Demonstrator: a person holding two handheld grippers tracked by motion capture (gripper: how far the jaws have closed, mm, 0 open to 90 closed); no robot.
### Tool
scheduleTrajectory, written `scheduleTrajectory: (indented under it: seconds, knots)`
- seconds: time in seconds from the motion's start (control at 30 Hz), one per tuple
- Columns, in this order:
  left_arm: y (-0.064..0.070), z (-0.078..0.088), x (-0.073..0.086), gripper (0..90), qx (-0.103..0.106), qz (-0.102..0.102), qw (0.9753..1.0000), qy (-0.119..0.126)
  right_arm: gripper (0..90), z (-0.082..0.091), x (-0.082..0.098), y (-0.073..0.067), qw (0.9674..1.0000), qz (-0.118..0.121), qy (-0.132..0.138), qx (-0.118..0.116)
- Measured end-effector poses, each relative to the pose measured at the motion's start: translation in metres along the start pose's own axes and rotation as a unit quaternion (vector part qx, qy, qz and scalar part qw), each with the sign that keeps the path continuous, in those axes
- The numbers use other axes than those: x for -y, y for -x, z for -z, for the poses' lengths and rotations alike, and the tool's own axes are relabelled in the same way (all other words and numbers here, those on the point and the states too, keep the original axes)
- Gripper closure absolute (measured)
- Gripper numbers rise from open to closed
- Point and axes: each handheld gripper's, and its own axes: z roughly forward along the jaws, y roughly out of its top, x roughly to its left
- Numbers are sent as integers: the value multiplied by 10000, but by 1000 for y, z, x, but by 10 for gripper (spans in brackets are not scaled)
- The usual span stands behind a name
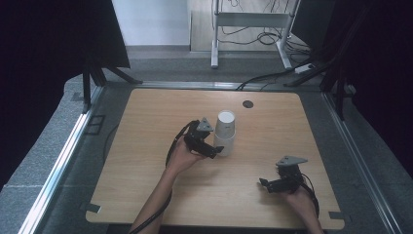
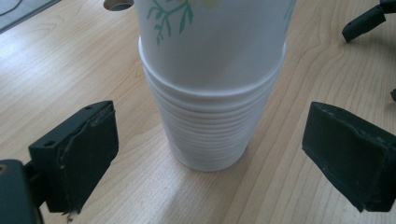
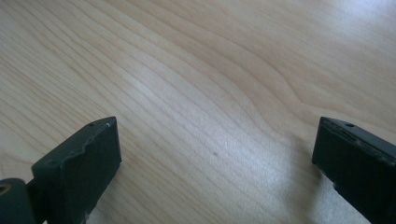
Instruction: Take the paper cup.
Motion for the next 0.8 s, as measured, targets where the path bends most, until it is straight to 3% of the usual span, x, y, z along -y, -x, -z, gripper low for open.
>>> scheduleTrajectory:
  seconds: [0.17,0.23,0.47,0.8]
  knots:
    - [-1,-3,-2,40,31,16,10000,11,34,3,-7,-1,9999,86,72,-60]
    - [-2,-5,-4,42,59,38,10000,55,66,7,-13,-1,9995,115,142,-256]
    - [-2,-7,-7,53,92,11,9999,74,77,13,-34,0,9978,215,311,-552]
    - [-4,-13,-9,90,103,24,9999,80,93,19,-64,1,9961,403,440,-652]
